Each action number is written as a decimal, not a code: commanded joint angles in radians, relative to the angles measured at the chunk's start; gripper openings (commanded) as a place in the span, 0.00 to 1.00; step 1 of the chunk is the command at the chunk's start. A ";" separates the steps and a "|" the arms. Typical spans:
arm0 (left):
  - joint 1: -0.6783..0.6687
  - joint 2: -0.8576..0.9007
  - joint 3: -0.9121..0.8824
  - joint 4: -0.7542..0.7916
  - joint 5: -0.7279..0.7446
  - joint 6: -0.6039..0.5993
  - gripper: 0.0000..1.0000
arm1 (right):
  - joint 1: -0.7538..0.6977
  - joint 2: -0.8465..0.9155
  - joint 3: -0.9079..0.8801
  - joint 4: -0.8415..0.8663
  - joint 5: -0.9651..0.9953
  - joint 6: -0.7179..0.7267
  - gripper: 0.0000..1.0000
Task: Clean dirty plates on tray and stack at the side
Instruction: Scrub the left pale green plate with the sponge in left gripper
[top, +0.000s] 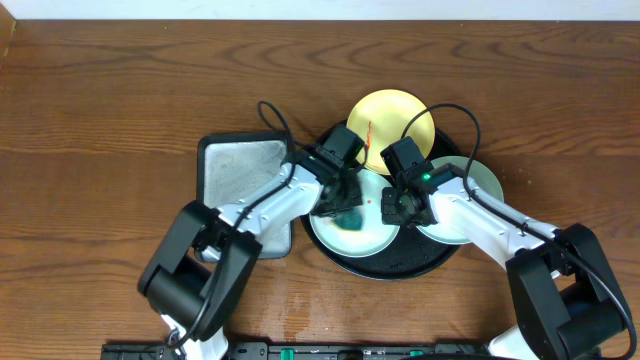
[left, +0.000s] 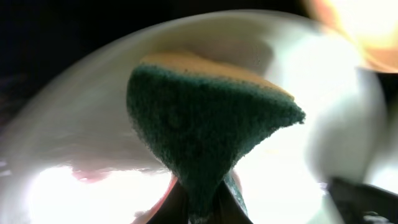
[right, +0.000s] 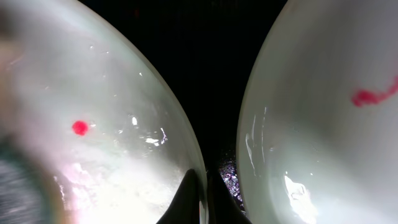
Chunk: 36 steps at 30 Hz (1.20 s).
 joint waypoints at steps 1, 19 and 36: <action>-0.046 0.042 -0.010 0.066 0.137 -0.010 0.07 | -0.003 0.024 0.003 -0.005 0.053 0.003 0.01; -0.005 0.116 0.008 -0.157 0.037 -0.058 0.07 | -0.003 0.024 0.003 -0.005 0.053 0.003 0.01; 0.081 0.086 0.126 -0.437 -0.448 -0.005 0.08 | -0.003 0.024 0.003 -0.007 0.054 0.003 0.01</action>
